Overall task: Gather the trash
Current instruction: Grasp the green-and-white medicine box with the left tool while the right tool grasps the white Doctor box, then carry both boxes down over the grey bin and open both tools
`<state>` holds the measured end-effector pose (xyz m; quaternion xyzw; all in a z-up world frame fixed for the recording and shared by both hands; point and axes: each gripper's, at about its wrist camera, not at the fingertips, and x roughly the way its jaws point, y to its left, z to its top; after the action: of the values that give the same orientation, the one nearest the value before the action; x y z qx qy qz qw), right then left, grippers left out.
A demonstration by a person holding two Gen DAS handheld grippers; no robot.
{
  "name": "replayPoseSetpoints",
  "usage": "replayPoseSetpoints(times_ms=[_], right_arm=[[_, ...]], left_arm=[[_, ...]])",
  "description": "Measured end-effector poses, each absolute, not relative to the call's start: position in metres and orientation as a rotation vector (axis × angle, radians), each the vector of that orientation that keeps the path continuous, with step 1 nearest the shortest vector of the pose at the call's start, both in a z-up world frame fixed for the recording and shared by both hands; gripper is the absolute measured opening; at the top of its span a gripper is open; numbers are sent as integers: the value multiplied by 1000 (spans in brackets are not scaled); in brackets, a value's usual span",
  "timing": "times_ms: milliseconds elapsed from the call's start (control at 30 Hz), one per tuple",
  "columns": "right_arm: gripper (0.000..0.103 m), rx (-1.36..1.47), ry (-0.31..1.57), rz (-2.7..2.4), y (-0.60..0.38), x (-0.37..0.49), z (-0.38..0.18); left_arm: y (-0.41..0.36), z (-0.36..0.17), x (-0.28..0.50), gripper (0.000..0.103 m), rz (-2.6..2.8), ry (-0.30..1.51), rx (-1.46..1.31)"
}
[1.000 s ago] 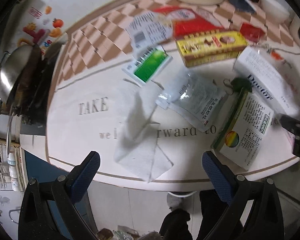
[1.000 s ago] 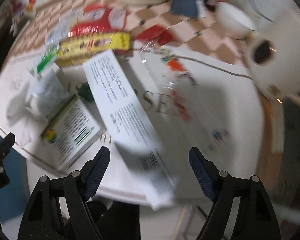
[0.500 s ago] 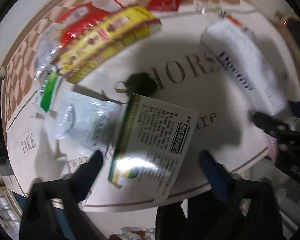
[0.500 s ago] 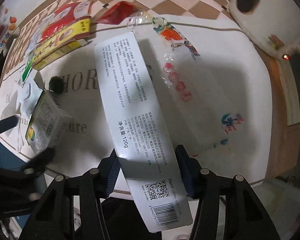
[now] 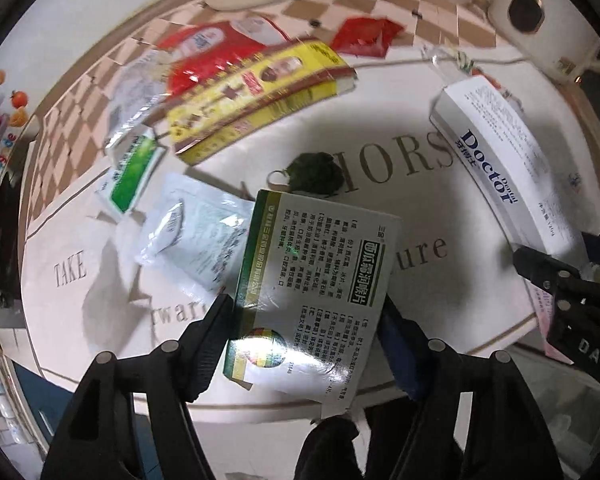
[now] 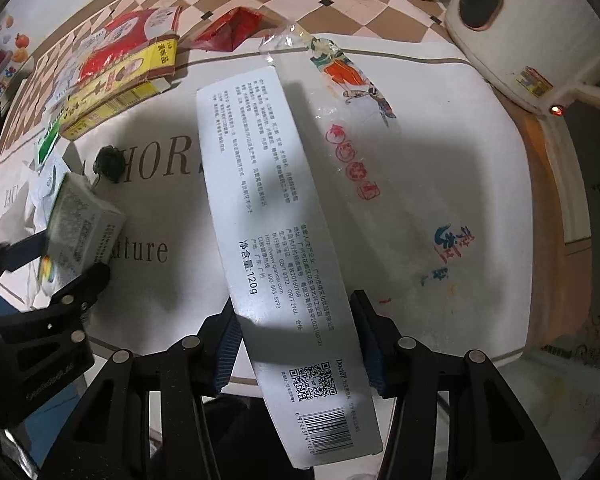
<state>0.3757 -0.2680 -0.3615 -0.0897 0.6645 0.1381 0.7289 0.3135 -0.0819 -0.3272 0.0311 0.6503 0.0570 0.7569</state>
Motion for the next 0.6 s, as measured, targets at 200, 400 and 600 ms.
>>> replayPoseSetpoints(times_ms=[200, 400, 600], right_arm=[[53, -136, 1410, 276, -256, 349, -335], [53, -83, 1339, 280, -245, 317, -297], [53, -19, 1269, 313, -225, 285, -262]], left_arm=[[-61, -291, 288, 68, 159, 1329, 32], [-62, -258, 274, 68, 179, 1230, -4], [-43, -224, 231, 68, 174, 1152, -65]])
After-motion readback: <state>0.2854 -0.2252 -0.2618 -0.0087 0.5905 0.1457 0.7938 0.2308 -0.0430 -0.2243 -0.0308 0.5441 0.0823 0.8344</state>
